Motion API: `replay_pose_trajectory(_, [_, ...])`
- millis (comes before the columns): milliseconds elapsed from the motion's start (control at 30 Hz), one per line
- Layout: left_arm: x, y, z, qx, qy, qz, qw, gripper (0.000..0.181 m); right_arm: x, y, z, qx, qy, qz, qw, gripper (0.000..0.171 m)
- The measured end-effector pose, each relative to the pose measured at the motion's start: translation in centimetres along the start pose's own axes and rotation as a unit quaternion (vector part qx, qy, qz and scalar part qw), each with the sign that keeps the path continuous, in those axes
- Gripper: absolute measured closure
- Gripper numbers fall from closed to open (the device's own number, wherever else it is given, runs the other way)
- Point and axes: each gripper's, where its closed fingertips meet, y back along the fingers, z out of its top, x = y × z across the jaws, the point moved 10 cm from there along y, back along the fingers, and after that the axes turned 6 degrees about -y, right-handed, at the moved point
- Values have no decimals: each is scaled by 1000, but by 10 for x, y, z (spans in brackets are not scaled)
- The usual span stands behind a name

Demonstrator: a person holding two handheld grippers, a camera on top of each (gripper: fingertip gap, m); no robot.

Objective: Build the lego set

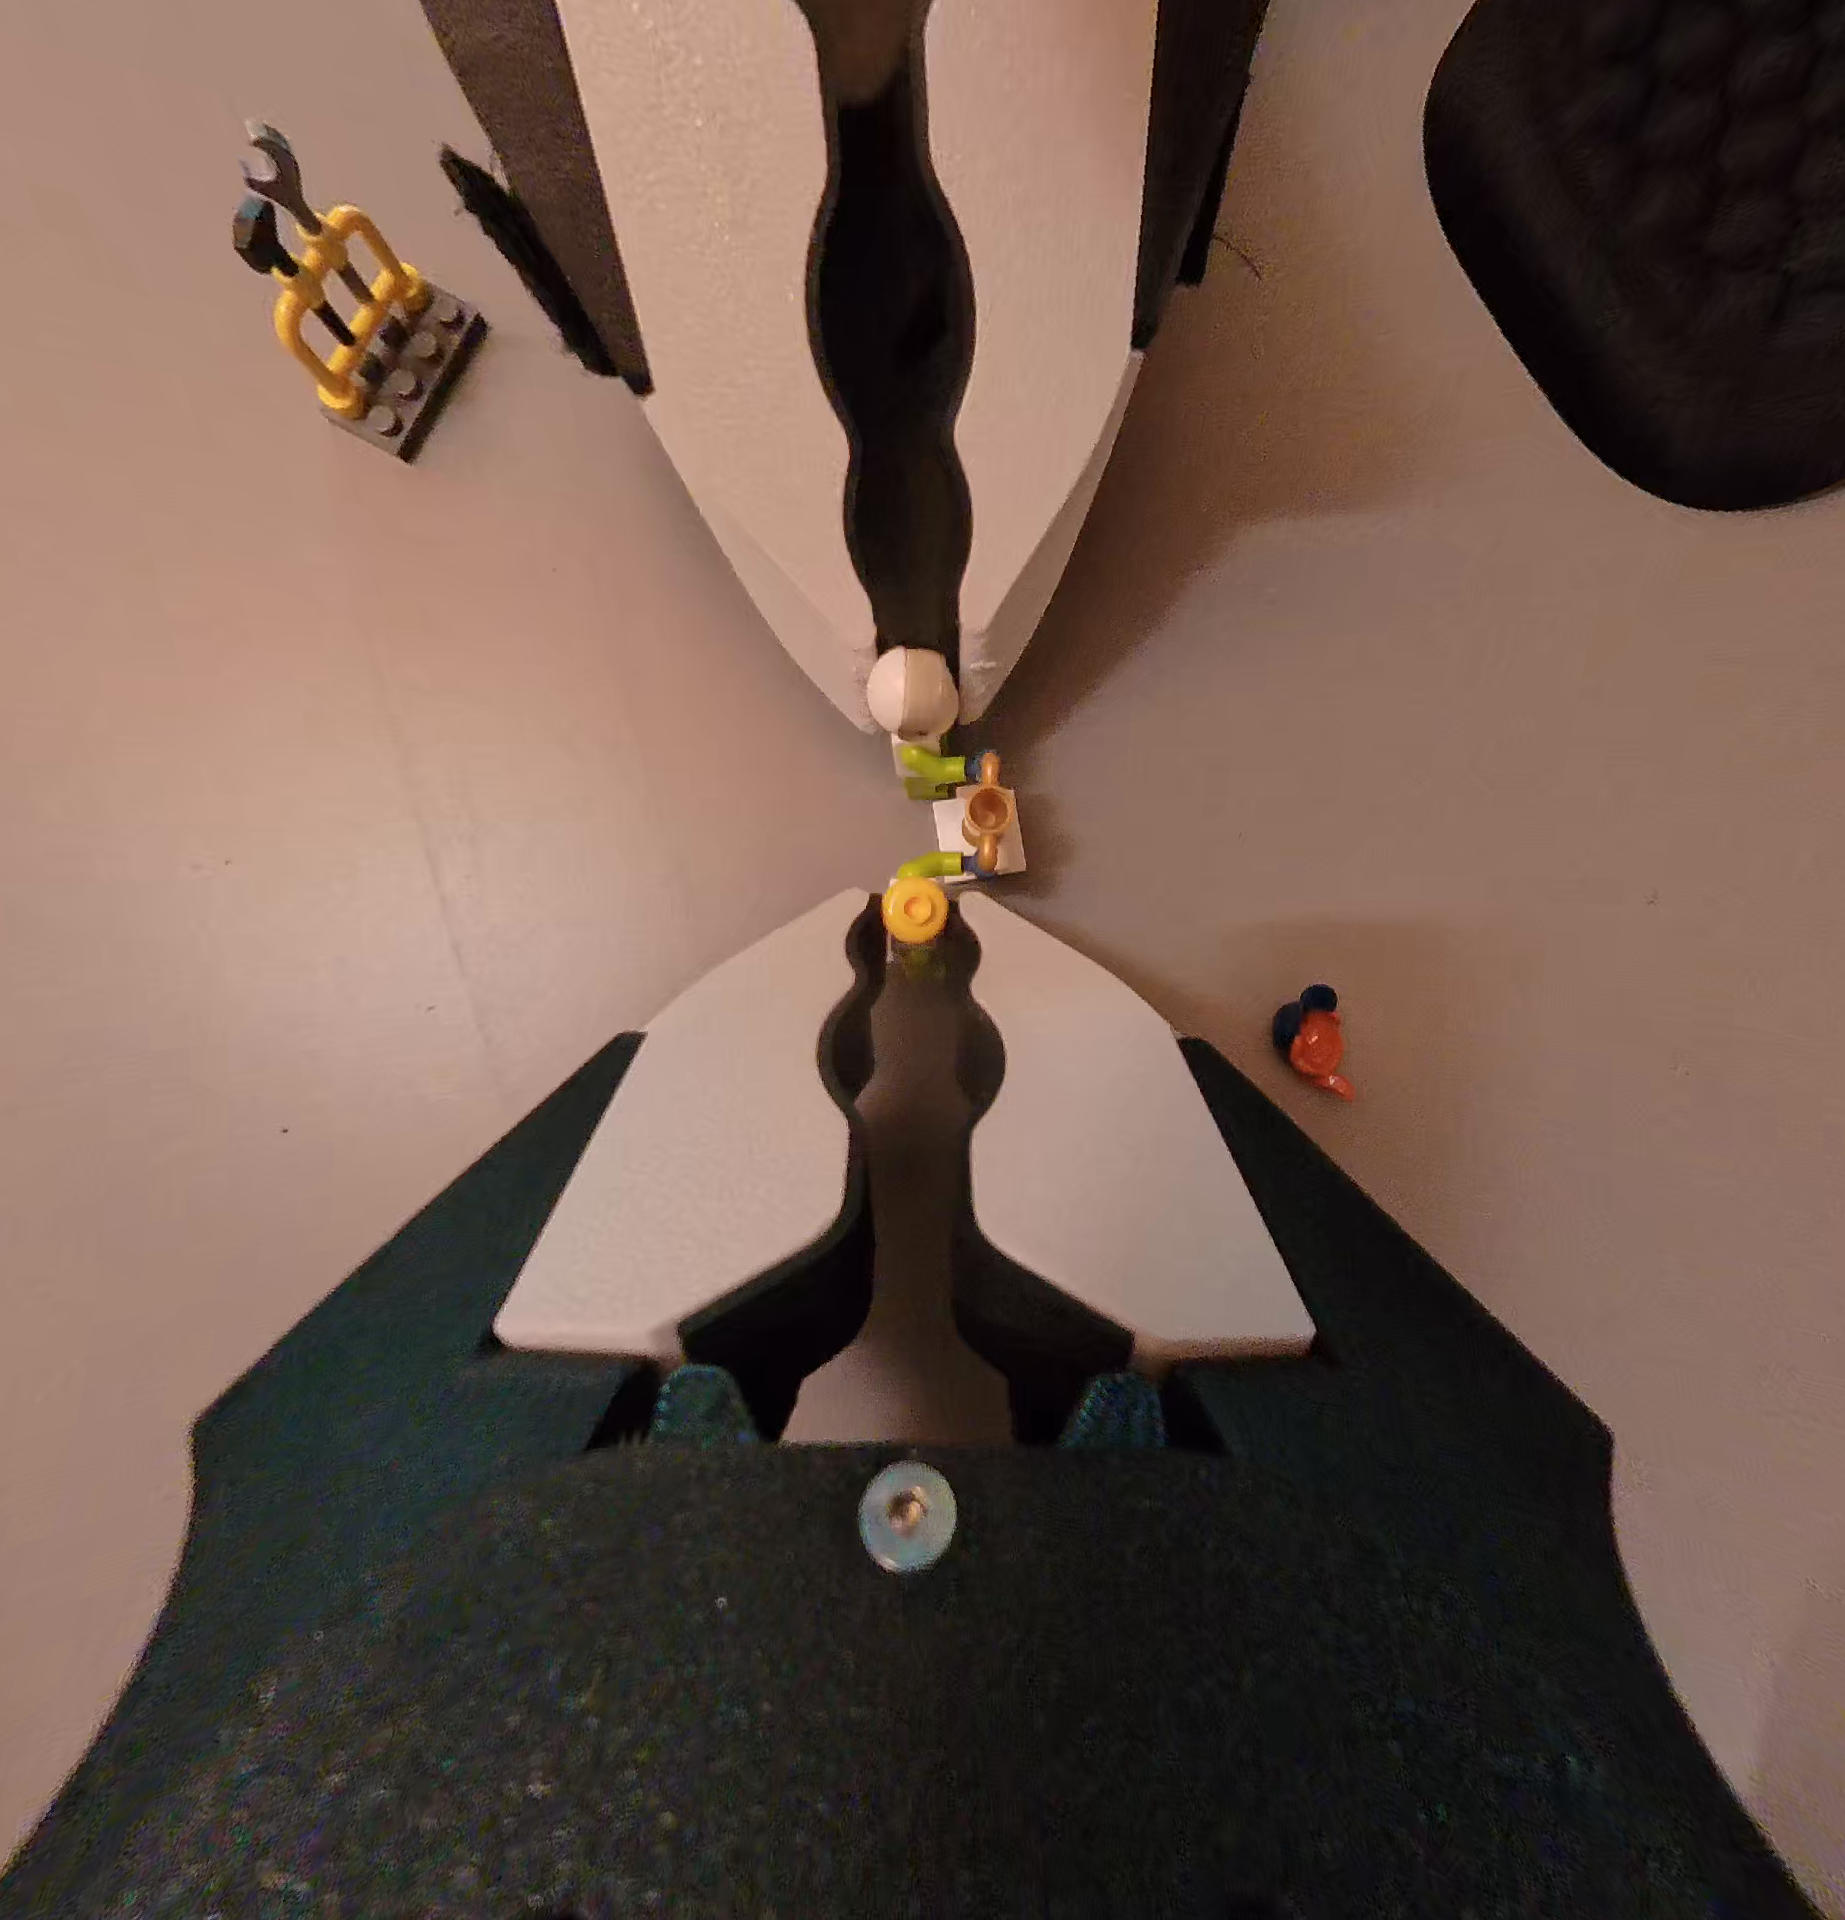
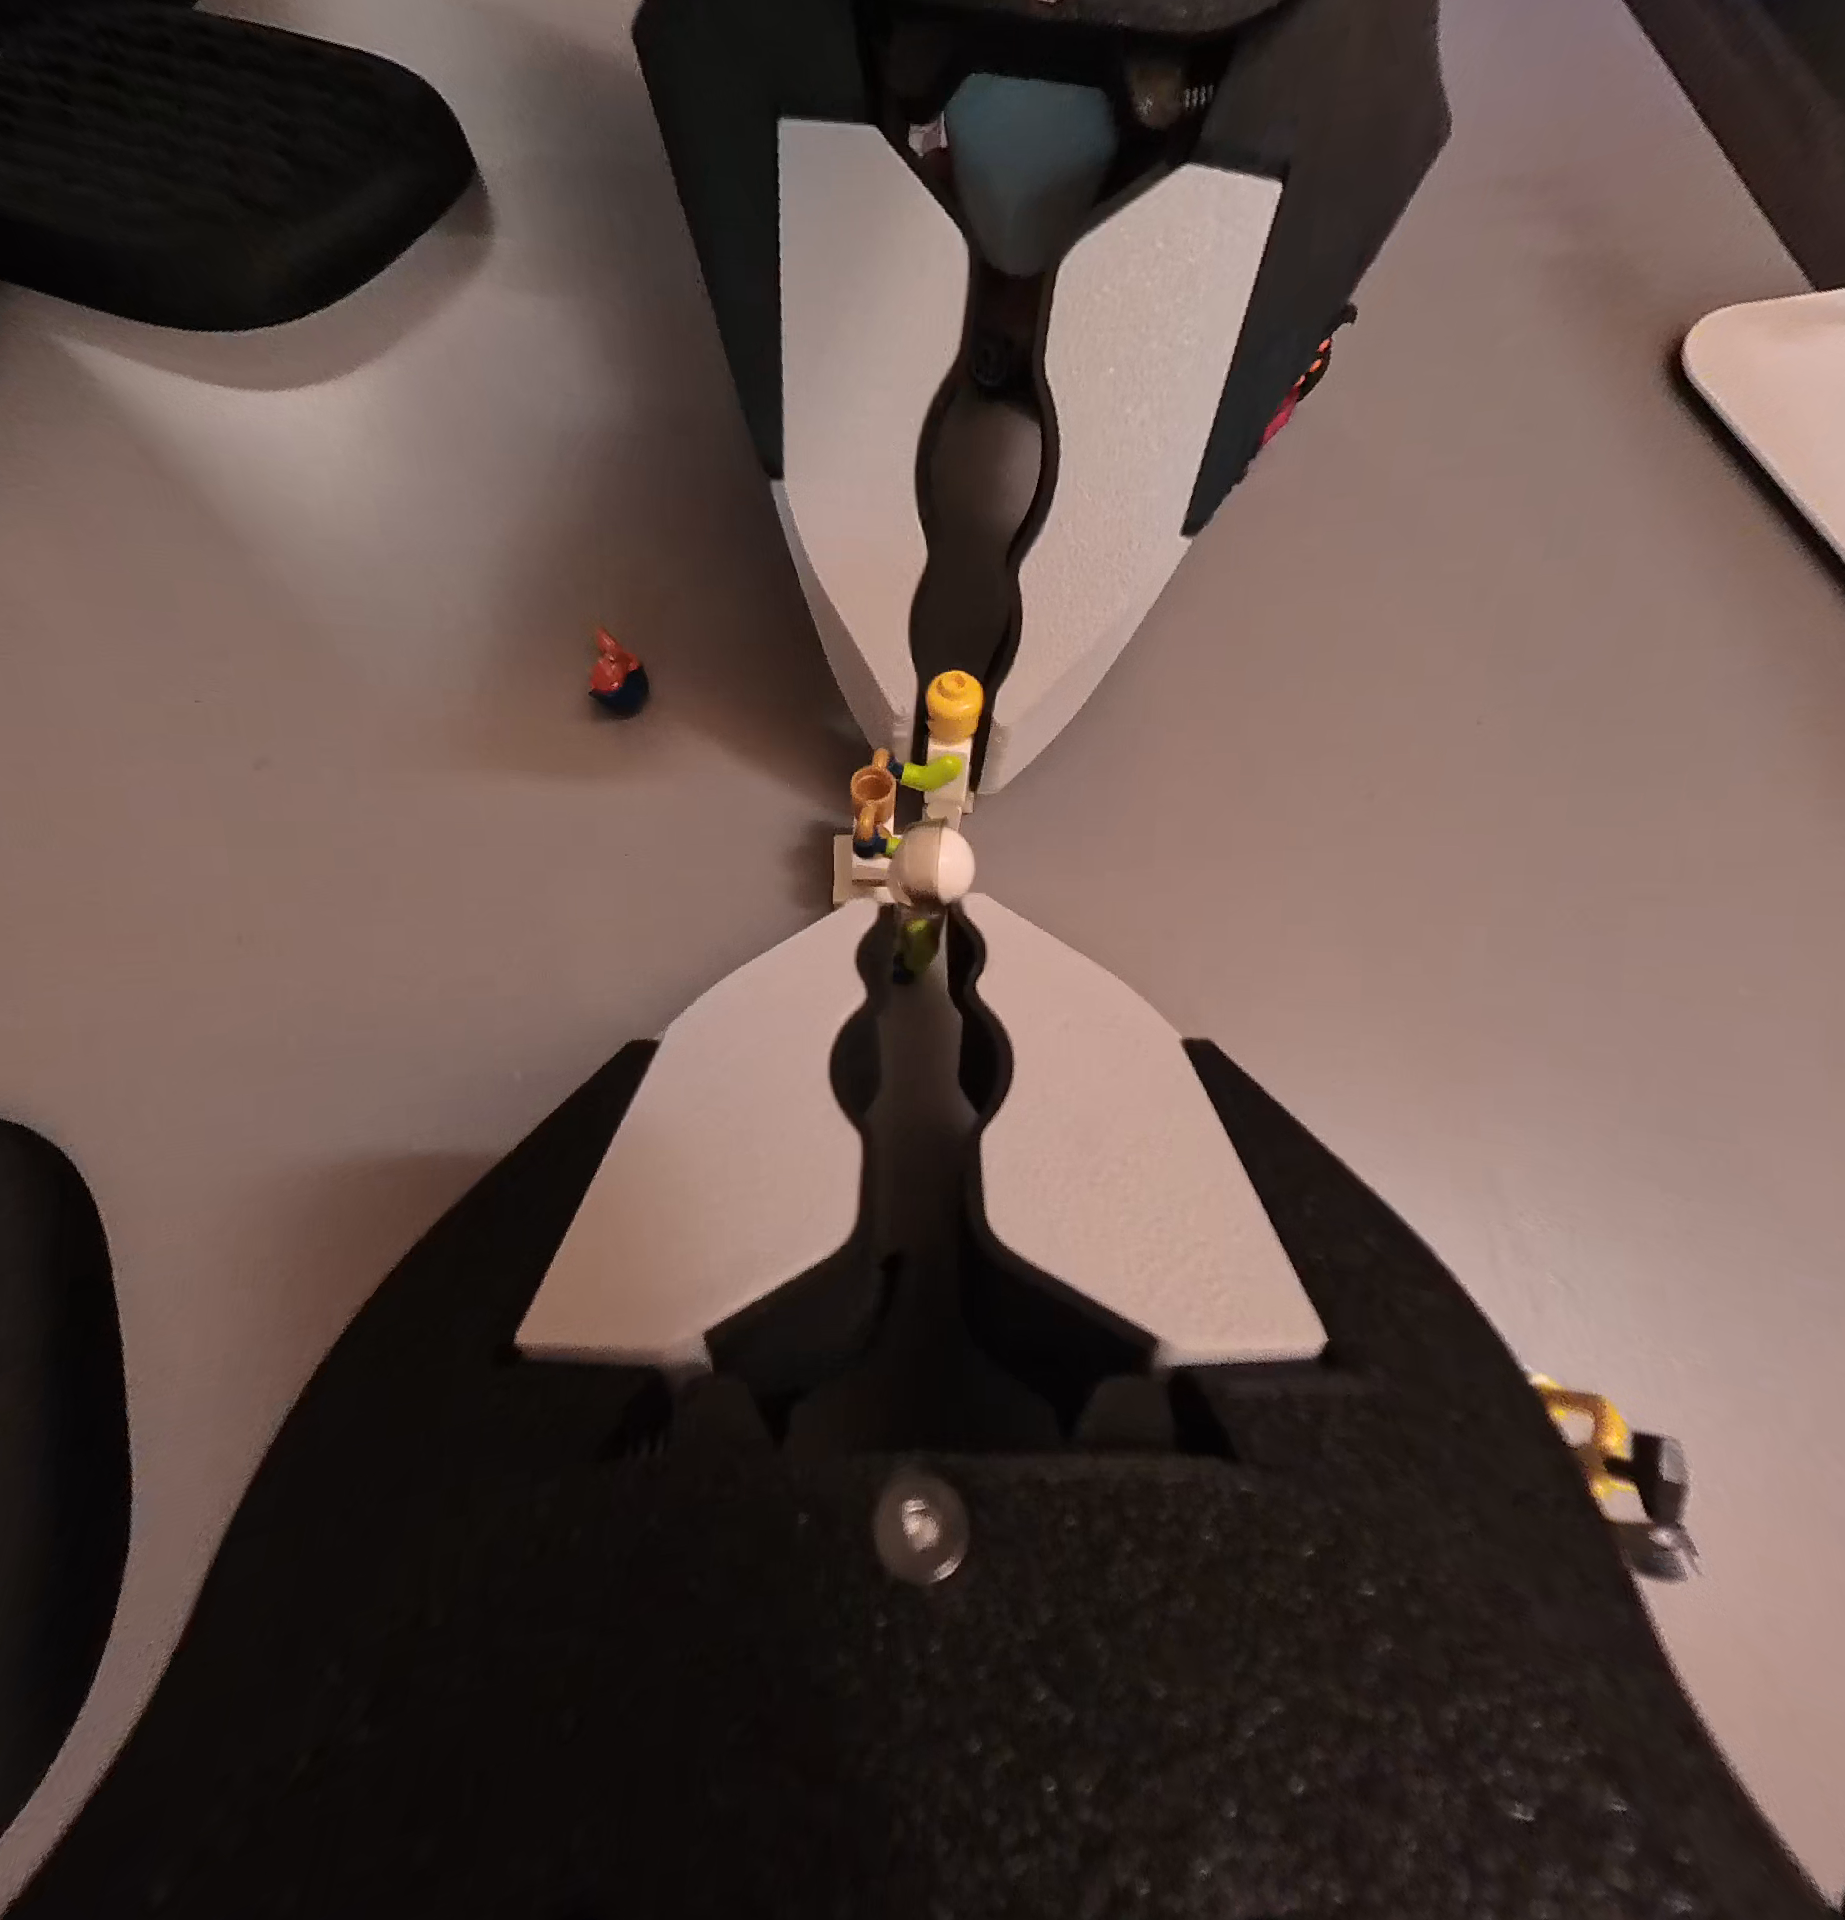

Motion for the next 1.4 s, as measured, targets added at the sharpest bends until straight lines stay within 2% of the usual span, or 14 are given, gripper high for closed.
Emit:
replay_pose_trajectory(333, [-1, -2, 2, 1, 20, 3, 1000, 171, 0, 0, -1, 2, 7, 3, 1000, 163])
replay_pose_trajectory(667, [-10, -1, 1, 2, 84, 23, 996, 171, -1, 0, -1, 3, -4, 0, 1000, 163])
replay_pose_trajectory(967, [-17, -3, 3, -43, 90, 28, 995, 152, 1, 0, -1, 7, 0, 3, 1000, 157])
replay_pose_trajectory(1400, [-16, -17, 7, -64, 118, 48, 990, 156, 4, -4, 0, 13, 13, -2, 1000, 160])
